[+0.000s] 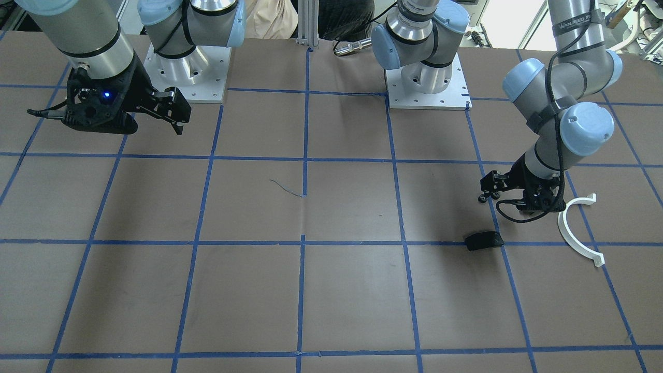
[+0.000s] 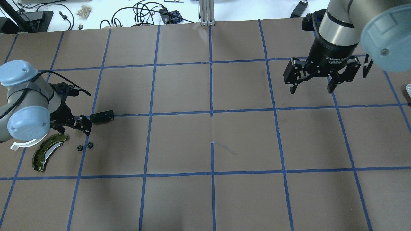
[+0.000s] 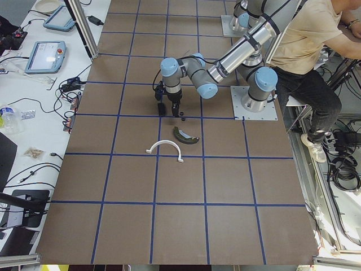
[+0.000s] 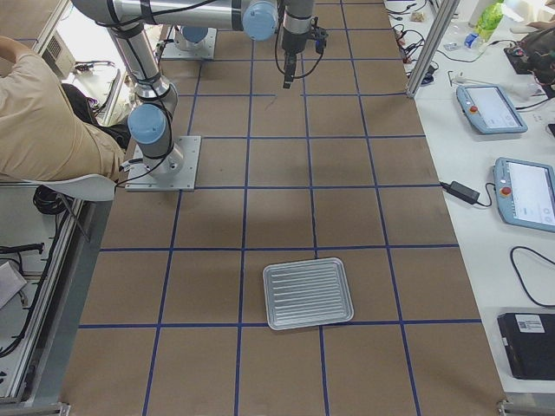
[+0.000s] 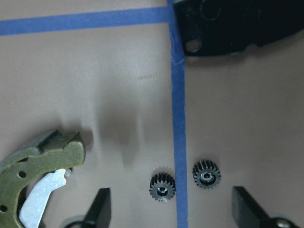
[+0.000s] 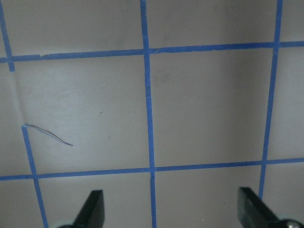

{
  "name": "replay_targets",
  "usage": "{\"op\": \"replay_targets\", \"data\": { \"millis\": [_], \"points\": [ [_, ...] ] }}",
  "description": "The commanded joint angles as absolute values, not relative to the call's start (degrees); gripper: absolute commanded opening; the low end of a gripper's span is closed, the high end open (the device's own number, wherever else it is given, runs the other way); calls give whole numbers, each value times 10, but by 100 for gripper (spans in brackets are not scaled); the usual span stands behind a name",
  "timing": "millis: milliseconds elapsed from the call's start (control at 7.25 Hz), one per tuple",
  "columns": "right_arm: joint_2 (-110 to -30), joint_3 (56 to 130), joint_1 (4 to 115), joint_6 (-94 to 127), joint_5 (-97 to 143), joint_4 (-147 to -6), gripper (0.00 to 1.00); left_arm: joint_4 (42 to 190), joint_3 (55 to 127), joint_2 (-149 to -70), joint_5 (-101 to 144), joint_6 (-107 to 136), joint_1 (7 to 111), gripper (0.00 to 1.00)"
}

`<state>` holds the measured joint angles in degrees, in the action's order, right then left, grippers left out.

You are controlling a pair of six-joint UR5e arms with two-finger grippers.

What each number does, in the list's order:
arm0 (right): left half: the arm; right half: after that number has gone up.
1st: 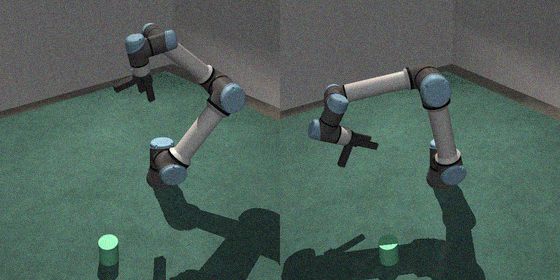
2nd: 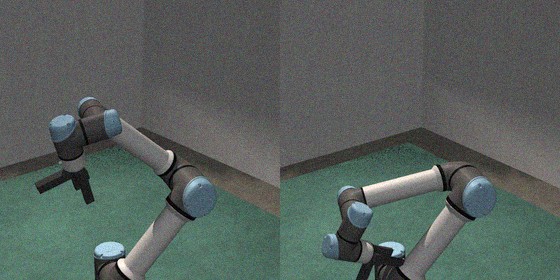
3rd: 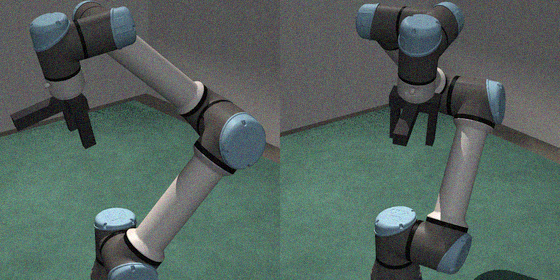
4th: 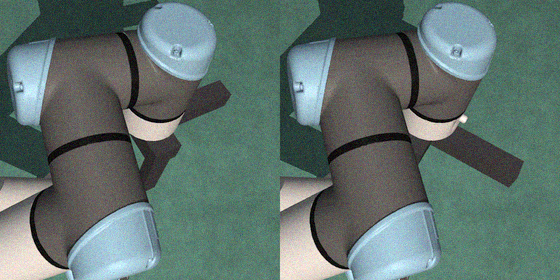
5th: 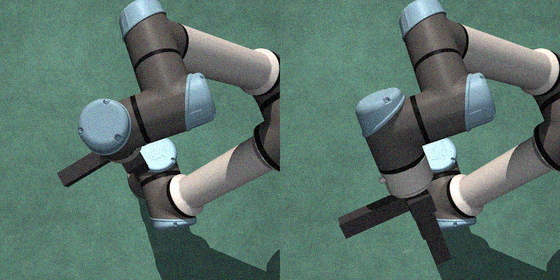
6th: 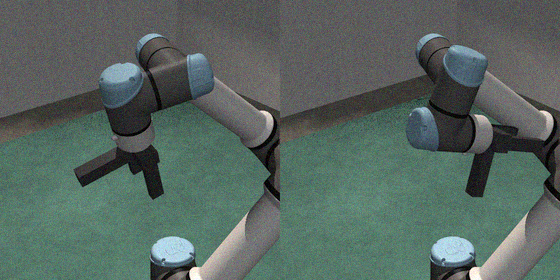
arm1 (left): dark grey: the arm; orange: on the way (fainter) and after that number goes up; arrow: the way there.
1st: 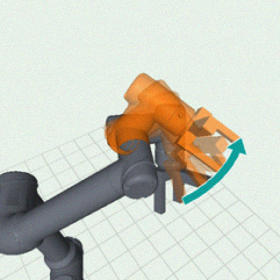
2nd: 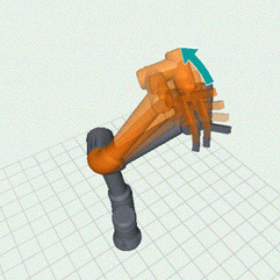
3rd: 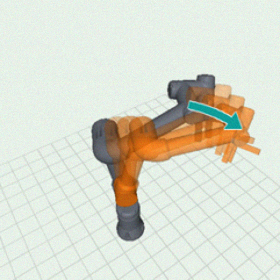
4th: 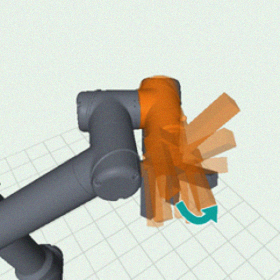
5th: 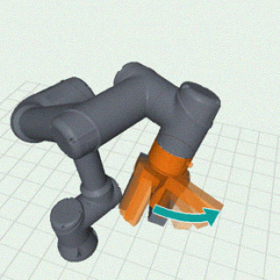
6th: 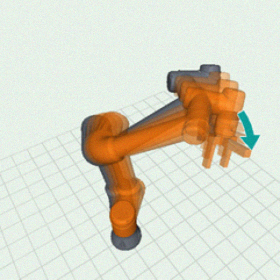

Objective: Place bearing gear from tray to pile

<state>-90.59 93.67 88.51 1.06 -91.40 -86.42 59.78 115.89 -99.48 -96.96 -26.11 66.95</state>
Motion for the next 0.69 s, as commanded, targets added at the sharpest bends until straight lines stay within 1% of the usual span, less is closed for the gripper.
{"op": "replay_targets", "data": {
  "millis": [0,276,414,552],
  "points": [
    [-905,937,885,11,-913,-866,100,744,1043,-980,-969,-107,776,100],
    [-906,937,885,11,-914,-866,100,833,952,-956,-965,-9,861,100],
    [-905,937,885,11,-914,-866,100,849,924,-934,-956,-2,900,100],
    [-905,937,885,11,-913,-866,100,886,913,-915,-957,2,919,100]
  ]
}}
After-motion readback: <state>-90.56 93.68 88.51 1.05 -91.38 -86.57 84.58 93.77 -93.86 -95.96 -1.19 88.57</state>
